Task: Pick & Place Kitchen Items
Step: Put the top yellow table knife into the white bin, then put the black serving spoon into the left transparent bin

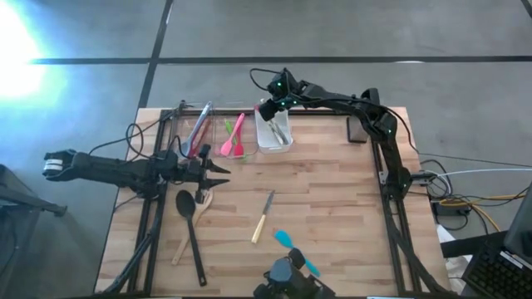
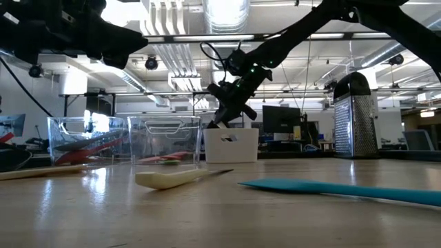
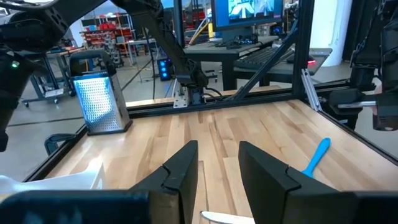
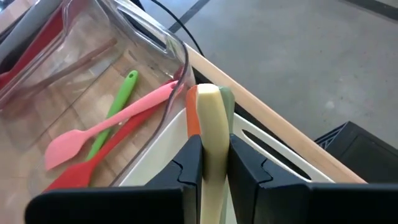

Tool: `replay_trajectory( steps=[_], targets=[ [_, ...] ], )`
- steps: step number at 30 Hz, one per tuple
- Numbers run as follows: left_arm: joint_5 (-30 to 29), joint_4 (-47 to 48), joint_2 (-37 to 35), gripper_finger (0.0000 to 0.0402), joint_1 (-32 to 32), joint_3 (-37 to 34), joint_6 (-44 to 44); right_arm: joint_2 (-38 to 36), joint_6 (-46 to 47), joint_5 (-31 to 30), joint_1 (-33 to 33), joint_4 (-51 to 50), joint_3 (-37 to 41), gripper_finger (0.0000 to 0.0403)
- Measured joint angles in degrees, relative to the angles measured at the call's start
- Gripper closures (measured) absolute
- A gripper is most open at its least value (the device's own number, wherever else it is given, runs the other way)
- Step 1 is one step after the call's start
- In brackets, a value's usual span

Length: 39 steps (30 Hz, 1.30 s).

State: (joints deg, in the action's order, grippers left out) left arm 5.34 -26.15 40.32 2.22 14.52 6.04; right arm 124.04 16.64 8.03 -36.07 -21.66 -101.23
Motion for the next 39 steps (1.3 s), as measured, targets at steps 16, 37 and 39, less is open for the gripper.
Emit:
replay_trajectory(
  steps=[16, 37, 39],
  targets=[
    [-0.01, 0.02, 0.0, 0.0282, 0.2, 0.0, 0.59, -0.02, 1.16, -0.07, -0.09, 1.08, 0.0, 0.0311],
    [-0.01, 2.71, -0.07, 0.0282, 0.18, 0.02, 0.68, -1.09, -9.25, -0.48, 5.54, -19.17, -15.18, 0.0393],
    [-0.03, 2.71, -0.2, 0.0282, 0.17, 0.01, 0.65, -1.1, -10.52, -0.48, 6.81, -21.03, -16.48, 0.0394]
  ],
)
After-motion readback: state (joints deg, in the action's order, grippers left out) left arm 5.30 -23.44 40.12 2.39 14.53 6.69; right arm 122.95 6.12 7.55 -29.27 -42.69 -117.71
